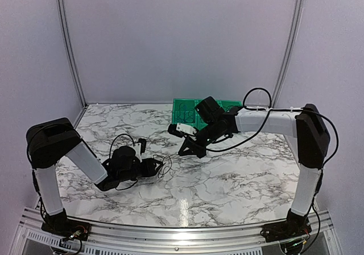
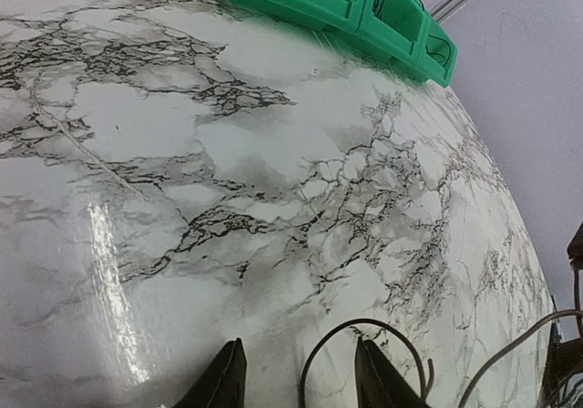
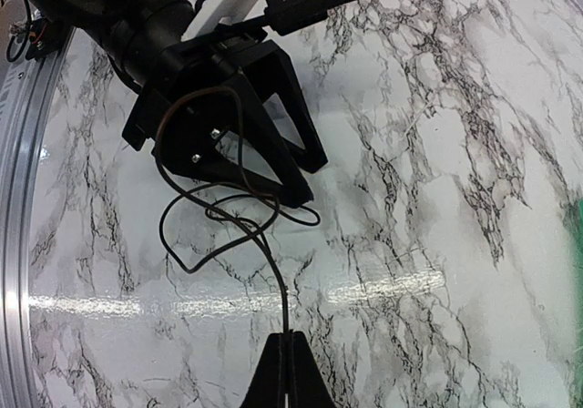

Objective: Untangle the cables

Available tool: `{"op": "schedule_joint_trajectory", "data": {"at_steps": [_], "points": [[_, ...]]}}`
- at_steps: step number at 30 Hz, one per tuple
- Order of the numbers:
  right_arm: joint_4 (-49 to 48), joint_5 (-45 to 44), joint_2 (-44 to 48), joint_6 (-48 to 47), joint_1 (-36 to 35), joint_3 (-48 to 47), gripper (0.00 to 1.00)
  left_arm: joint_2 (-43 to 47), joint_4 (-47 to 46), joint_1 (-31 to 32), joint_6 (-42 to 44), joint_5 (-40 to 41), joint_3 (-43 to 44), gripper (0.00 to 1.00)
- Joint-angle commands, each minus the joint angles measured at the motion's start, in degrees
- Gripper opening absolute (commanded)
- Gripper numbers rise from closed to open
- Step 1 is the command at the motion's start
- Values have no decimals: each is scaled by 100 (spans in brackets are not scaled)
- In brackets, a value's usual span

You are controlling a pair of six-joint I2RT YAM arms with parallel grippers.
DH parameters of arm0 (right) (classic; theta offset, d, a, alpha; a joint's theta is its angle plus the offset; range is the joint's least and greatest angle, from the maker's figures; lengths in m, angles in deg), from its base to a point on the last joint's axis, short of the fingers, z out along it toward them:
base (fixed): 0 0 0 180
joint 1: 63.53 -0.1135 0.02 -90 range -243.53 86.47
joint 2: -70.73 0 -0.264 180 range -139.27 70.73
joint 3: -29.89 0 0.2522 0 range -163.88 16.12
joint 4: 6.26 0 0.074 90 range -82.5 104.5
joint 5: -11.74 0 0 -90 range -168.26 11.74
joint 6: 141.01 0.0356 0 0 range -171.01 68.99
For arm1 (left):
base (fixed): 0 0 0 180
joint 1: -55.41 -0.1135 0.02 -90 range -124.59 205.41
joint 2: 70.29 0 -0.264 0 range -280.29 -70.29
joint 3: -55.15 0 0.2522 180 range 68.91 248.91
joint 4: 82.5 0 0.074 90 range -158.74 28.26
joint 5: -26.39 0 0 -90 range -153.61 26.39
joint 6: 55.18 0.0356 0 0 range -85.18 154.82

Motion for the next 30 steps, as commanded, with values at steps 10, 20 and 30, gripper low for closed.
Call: {"op": "schedule_joint_trajectory", "data": {"at_steps": [10,20,30], "points": [[-87,-153,433,-56,14,-135,0,-90,-460,-20,-117,-740,-490,46],[-37,-178,380,124,12,-263,0,1377,-778,337,612,340,-1762,47],[0,-173,334,438,12,-457,0,1587,-769,1193,2272,1138,-1490,55]]}}
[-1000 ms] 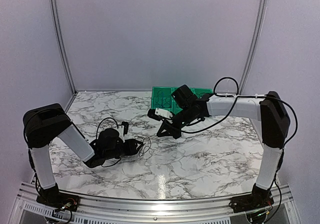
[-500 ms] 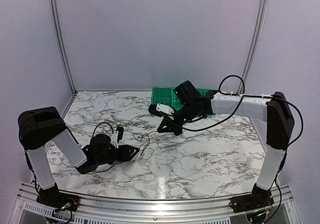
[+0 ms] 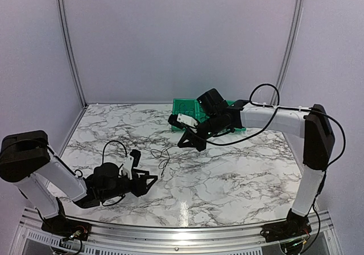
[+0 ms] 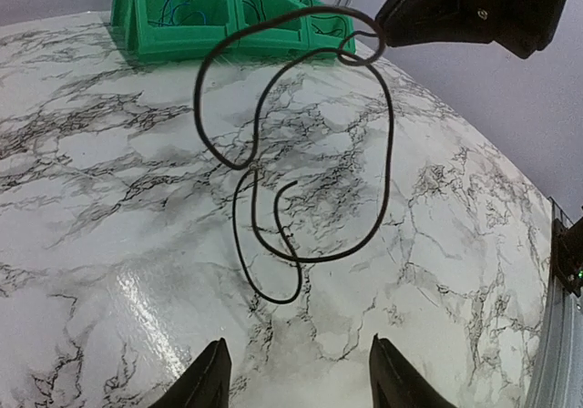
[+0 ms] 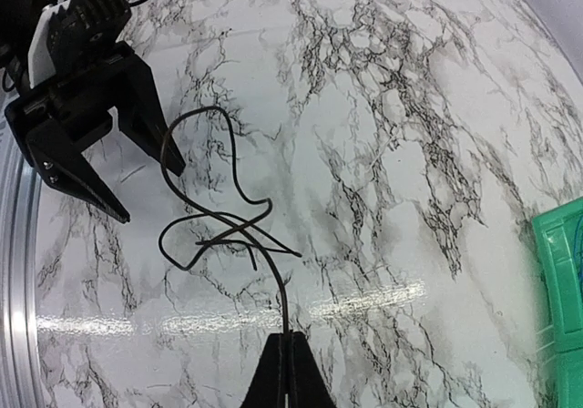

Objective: Untangle the cables

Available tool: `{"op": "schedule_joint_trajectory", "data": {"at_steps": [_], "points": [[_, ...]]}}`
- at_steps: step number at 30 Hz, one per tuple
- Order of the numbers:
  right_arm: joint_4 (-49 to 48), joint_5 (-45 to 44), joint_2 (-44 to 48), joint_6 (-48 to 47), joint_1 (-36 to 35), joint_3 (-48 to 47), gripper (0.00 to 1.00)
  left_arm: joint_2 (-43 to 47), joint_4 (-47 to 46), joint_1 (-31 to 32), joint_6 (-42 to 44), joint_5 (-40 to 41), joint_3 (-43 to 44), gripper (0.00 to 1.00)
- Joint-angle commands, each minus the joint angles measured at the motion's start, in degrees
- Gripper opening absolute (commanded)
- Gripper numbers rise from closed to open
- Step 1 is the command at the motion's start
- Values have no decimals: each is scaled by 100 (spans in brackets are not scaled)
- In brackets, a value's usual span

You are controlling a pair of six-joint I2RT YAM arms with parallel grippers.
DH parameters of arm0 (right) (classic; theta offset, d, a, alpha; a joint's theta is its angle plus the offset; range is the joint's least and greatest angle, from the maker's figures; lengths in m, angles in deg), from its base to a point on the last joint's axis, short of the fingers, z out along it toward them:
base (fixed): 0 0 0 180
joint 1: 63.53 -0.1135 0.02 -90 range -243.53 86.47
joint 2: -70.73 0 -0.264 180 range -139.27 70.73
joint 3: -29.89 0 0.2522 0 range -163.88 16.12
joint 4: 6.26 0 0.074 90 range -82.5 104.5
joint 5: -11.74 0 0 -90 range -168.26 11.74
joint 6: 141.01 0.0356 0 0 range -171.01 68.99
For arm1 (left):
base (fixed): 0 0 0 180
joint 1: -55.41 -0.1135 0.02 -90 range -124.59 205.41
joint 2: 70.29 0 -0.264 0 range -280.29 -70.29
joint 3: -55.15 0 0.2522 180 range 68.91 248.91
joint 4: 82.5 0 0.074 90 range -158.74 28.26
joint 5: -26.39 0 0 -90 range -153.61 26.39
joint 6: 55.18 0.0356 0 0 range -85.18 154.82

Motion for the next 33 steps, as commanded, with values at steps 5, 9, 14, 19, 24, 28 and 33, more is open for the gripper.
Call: {"op": "schedule_joint_trajectory", "data": {"at_steps": [5,9,14,19,24,28,33], "points": [[-2,74,51,256,12,-311,0,-396,-31,176,903,770,410,54],[7,145,44,303,9,-330,0,-700,-35,176,1101,860,719,54],[18,200,42,323,7,-336,0,-1050,-72,176,1231,1152,1093,49],[24,197,63,336,22,-340,0,-1384,-79,168,1219,922,1392,44],[25,196,72,349,44,-337,0,-1557,-79,130,1054,1075,1468,25],[25,130,68,349,94,-348,0,-1546,-79,99,920,1102,1409,8],[-159,-308,53,505,414,-279,0,-1412,-70,104,713,786,1118,0]]}}
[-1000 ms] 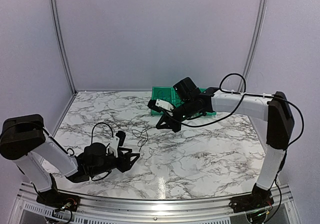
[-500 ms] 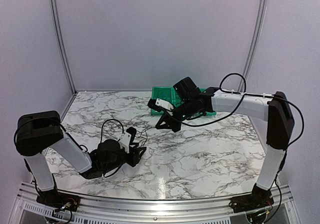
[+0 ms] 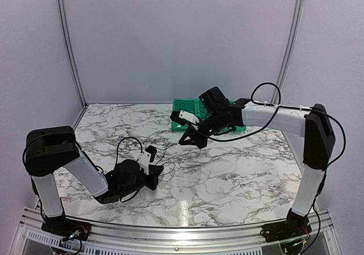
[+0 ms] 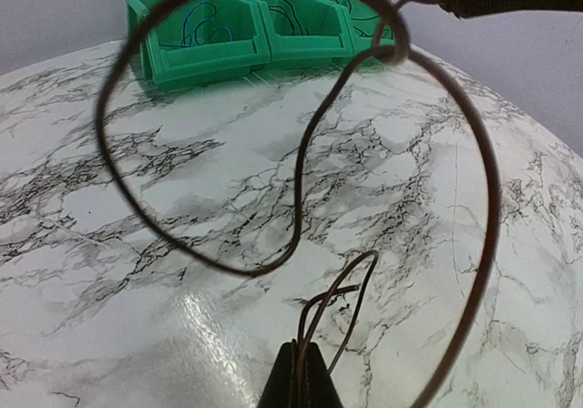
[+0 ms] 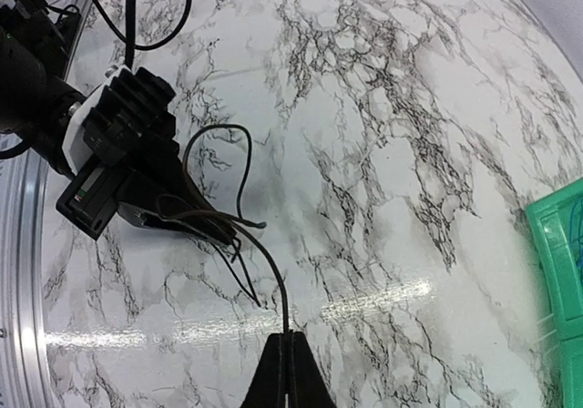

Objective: Untangle the cables

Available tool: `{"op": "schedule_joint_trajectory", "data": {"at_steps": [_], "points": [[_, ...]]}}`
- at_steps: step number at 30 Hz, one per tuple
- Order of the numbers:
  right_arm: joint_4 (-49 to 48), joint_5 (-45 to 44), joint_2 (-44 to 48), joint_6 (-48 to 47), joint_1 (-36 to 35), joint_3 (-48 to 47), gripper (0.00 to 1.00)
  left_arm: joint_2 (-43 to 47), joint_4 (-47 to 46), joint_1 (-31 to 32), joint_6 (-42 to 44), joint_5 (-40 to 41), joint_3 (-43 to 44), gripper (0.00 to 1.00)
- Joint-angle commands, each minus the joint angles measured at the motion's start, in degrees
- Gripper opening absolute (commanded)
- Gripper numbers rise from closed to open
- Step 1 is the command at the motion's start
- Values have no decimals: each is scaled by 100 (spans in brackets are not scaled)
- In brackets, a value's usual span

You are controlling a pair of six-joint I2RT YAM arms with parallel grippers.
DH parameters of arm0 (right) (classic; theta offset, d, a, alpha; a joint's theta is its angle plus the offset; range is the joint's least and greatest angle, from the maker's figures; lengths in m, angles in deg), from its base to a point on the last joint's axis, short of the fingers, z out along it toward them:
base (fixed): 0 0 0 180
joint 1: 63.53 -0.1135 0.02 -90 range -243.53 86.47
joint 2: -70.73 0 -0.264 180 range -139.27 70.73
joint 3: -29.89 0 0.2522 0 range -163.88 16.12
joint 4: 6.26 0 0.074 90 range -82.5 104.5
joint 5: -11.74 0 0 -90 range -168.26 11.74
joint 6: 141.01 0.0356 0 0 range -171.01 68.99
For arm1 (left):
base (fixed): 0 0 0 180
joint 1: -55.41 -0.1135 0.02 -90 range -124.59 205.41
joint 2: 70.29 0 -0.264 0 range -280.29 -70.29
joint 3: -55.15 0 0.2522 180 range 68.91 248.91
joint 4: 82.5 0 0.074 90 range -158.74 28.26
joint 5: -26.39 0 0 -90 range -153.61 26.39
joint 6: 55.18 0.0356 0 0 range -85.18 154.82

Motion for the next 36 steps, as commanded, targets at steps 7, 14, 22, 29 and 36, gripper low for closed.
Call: {"op": "schedule_joint_trajectory", "data": {"at_steps": [7,14,22,29,36], "points": [[-580,-1692,-171,-155,558,250,0,1700,-310,144,-451,-293,-1255,0],[-614,-2042,-394,-293,606,297,0,4828,1478,137,31,1289,-1620,0],[-612,-2513,-689,-239,885,256,0,7546,3857,92,736,1804,-1237,0],[-568,-2665,-836,-137,1099,192,0,8442,4598,83,702,1883,-1184,0],[-591,-3002,-996,-127,1279,174,0,8776,4957,83,1105,2257,-774,0]]}}
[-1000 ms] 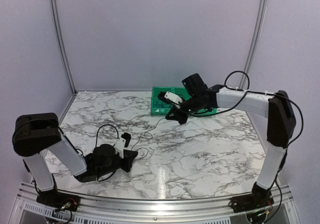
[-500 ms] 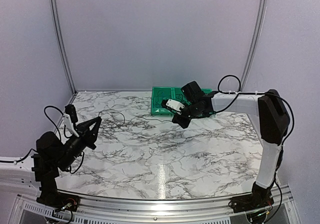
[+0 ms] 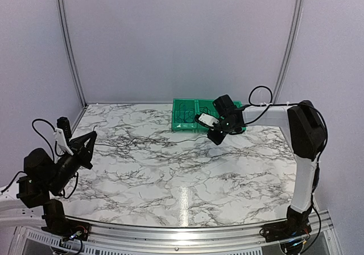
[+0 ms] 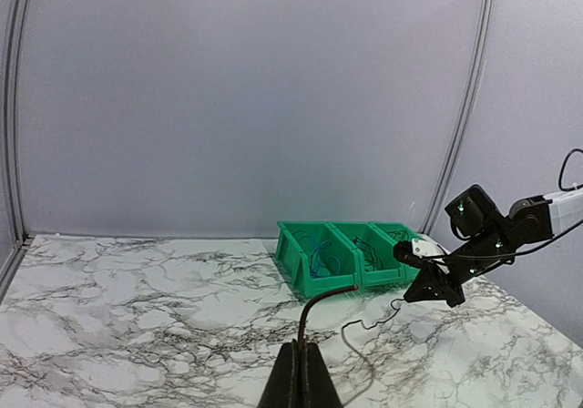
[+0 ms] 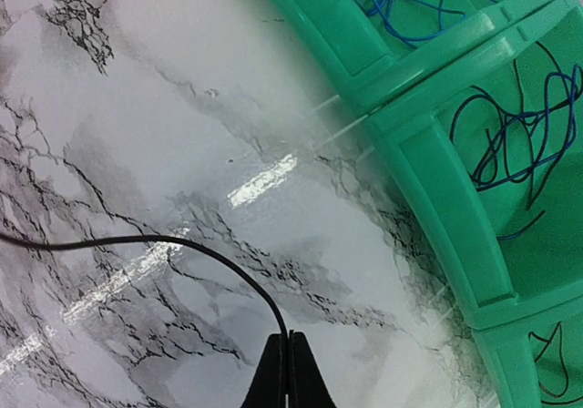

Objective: Untangle the cables

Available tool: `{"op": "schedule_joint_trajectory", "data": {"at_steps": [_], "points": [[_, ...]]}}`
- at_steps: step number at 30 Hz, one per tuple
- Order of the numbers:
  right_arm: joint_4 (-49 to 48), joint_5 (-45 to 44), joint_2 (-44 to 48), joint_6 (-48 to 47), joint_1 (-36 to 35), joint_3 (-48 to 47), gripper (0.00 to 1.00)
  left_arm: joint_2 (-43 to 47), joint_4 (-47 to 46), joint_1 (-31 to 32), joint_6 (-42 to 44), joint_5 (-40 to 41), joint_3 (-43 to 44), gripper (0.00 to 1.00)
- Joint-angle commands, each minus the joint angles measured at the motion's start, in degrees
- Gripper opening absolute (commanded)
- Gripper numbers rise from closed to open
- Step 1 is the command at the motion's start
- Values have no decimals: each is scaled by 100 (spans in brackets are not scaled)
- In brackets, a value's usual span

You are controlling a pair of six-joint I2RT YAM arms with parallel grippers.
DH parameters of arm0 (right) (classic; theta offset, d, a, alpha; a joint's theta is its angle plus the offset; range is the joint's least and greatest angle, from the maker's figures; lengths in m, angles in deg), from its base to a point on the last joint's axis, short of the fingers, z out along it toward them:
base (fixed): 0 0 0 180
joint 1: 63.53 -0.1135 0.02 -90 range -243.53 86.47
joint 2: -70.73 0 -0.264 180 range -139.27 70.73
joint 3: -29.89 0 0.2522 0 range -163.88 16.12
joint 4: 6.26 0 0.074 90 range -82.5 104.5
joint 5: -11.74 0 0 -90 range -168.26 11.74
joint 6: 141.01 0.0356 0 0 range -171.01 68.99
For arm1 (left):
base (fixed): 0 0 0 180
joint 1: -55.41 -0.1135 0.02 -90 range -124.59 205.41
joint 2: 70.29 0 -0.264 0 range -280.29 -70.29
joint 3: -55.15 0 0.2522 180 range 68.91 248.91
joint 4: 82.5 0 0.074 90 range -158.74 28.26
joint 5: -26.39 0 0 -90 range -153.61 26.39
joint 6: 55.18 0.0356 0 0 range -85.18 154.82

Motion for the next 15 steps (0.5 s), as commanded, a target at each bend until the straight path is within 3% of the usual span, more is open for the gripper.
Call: {"op": "schedule_joint_trajectory", "data": {"at_steps": [1,7,15], "points": [[-48,-257,-205,99,201,-115,0,344,493,-19,472,408,565,0],[77,-345,-379,154,539,-188,0,490,1072,-19,795,755,1074,0],[205,-444,-374,157,583,-301,0,180,890,-20,941,802,1003,0]]}}
